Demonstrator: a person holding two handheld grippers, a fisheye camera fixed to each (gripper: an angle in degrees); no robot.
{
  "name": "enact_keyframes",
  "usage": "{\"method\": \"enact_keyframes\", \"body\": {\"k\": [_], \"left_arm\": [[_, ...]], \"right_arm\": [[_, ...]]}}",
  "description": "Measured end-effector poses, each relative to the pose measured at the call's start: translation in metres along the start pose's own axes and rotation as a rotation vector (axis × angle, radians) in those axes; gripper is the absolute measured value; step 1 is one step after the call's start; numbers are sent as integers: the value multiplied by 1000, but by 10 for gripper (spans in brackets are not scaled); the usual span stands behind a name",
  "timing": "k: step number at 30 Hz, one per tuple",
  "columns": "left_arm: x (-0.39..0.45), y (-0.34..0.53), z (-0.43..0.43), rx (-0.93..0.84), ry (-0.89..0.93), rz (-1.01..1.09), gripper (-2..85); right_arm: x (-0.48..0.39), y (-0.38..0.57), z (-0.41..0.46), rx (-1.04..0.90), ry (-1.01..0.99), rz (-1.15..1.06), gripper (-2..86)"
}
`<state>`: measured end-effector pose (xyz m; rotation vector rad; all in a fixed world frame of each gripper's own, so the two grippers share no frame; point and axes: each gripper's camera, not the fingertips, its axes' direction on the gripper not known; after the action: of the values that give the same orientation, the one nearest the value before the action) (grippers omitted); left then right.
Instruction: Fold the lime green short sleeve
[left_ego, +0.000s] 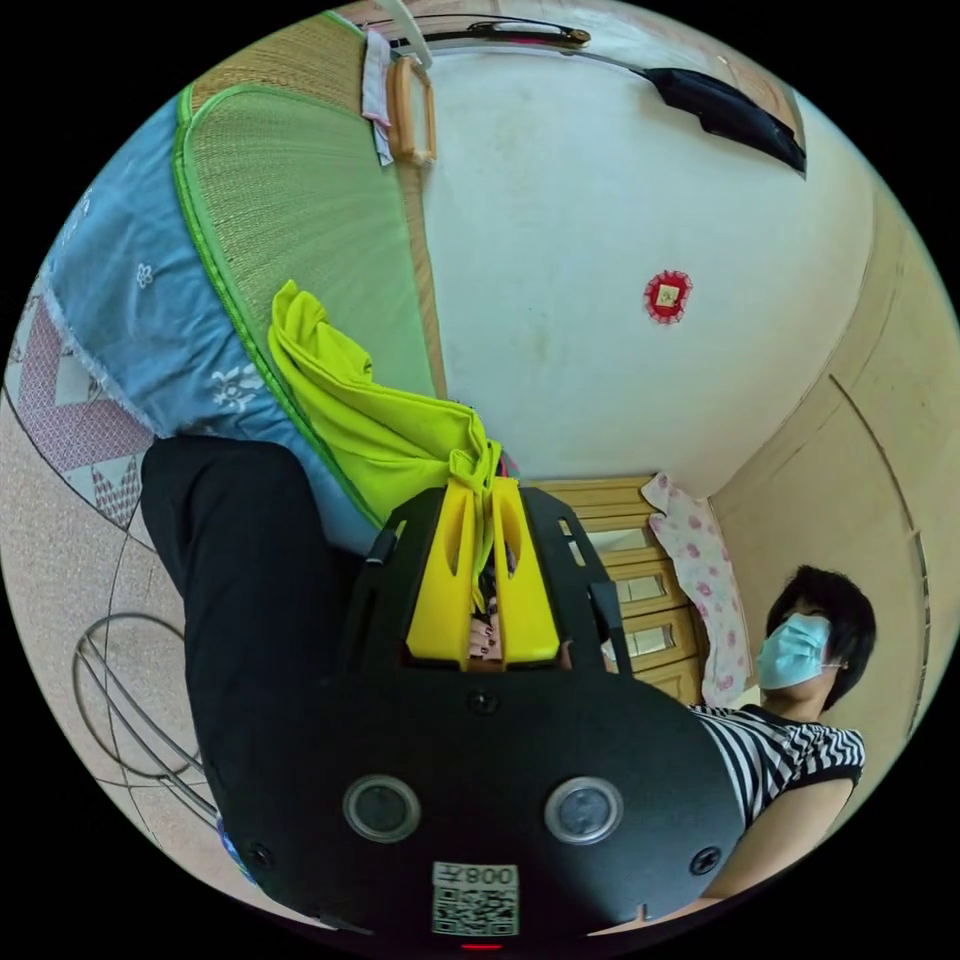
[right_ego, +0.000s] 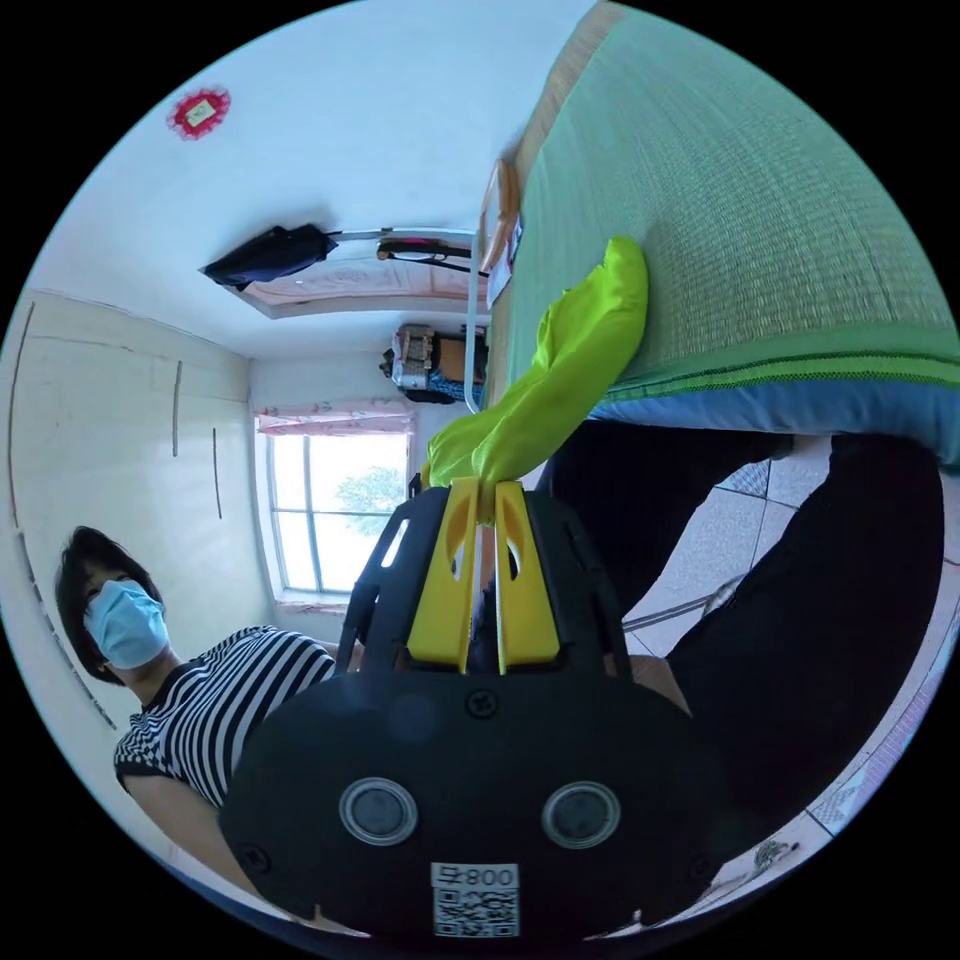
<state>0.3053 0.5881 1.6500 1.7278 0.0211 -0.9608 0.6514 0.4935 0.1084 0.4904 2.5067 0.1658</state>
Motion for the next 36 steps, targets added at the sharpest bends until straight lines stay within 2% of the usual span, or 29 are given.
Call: {"method": "enact_keyframes", "body": {"k": [9, 18, 28, 36], "left_arm": [[-28, 36, 76, -35, 75, 68, 34], [-55, 41, 205, -163, 121, 165, 34], [-113, 7, 429, -344, 107, 221, 31], [-143, -40, 660, -406, 137, 323, 32]], "right_arm": [[57, 82, -89, 73, -55, -94, 21], [106, 154, -216, 217, -58, -223, 20], [191, 175, -383, 378, -2, -255, 19], [236, 100, -592, 523, 126, -319, 22]]}}
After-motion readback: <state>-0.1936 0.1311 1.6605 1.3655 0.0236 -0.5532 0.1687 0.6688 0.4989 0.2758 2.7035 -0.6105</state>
